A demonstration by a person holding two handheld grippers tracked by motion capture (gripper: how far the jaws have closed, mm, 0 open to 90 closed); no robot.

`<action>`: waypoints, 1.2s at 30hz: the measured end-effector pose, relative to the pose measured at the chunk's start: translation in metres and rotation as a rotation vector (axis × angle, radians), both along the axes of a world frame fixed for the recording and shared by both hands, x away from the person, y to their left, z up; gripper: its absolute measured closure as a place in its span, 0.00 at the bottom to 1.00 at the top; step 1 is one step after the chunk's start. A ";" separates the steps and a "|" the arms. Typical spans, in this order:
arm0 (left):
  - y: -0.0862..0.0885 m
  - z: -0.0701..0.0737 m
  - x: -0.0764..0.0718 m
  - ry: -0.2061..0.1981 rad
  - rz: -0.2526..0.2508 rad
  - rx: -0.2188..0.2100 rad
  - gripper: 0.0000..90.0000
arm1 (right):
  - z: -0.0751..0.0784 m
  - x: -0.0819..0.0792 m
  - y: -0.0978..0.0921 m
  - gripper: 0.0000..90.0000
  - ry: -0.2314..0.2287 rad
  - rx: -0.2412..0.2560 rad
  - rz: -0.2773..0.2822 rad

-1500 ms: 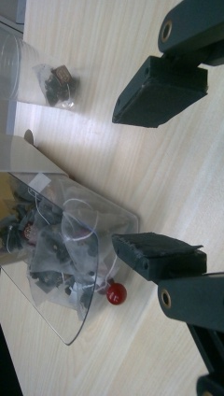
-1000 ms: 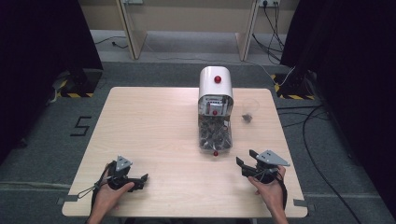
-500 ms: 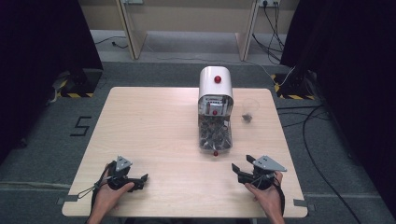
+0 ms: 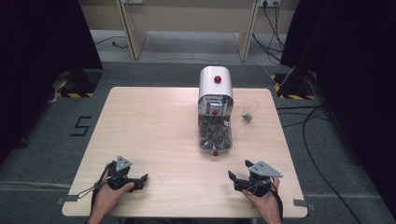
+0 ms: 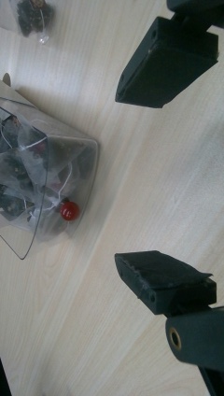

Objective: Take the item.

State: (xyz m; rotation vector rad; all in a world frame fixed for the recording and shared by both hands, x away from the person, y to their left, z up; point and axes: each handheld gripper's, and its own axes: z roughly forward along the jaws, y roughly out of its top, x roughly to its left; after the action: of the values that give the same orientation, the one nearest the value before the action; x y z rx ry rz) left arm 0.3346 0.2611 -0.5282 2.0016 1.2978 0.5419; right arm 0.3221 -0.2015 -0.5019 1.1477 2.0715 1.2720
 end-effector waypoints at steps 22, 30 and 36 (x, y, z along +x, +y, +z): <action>0.000 0.000 0.000 0.000 0.000 0.000 0.00 | -0.007 -0.023 -0.003 0.21 0.023 -0.035 0.003; 0.000 0.000 0.000 0.000 0.000 0.000 0.00 | -0.011 -0.029 -0.003 0.22 0.045 -0.036 0.001; 0.000 0.000 0.000 0.000 0.000 0.000 0.00 | -0.015 -0.036 -0.002 0.22 0.053 -0.046 0.002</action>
State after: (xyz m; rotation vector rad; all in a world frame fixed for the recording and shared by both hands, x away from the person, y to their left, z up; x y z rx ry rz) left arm 0.3346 0.2611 -0.5282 2.0014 1.2980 0.5419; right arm 0.2865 -0.2039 -0.5170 1.1716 2.1295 1.2002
